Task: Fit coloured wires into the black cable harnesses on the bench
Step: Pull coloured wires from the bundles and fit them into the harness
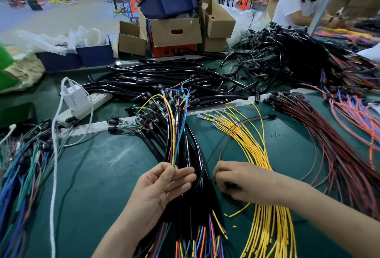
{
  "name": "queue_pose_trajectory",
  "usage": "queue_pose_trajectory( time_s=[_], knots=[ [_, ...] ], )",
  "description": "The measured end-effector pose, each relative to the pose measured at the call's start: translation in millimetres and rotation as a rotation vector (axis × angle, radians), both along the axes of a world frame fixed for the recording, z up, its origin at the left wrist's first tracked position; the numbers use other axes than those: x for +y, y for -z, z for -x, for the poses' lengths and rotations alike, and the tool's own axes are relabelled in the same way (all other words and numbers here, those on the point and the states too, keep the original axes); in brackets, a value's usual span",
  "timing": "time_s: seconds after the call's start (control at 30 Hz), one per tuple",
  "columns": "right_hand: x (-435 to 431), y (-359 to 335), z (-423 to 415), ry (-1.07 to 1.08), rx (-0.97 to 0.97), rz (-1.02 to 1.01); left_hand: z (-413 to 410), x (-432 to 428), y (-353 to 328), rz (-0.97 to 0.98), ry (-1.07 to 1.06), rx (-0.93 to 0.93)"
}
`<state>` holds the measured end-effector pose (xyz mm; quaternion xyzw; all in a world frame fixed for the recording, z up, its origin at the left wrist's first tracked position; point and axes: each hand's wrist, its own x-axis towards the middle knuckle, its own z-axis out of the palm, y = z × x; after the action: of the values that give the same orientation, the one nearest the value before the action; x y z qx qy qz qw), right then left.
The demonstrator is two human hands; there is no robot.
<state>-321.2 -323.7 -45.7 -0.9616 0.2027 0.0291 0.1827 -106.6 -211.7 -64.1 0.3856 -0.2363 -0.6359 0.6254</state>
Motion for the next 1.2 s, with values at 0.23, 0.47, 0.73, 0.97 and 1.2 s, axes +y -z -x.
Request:
queue_pose_trajectory(
  time_s=[0.23, 0.47, 0.73, 0.97, 1.2],
  knots=[
    [2.3, 0.4, 1.2, -0.133, -0.01, 0.31, 7.9, 4.1, -3.5, 0.137, -0.005, -0.106],
    [9.0, 7.0, 0.4, -0.154, -0.178, 0.535, 7.3, 5.2, -9.1, 0.159, 0.047, -0.1],
    [3.3, -11.1, -6.1, -0.065, -0.09, 0.424, 7.8, 4.8, -6.3, 0.1, 0.073, -0.119],
    [-2.9, -3.1, -21.0, 0.062, -0.062, 0.145, 10.0, 4.4, -4.8, 0.032, 0.036, -0.1],
    [1.5, -22.6, -30.7, 0.095, -0.279, -0.136, 23.4, 5.1, -5.7, 0.044, -0.122, -0.339]
  ],
)
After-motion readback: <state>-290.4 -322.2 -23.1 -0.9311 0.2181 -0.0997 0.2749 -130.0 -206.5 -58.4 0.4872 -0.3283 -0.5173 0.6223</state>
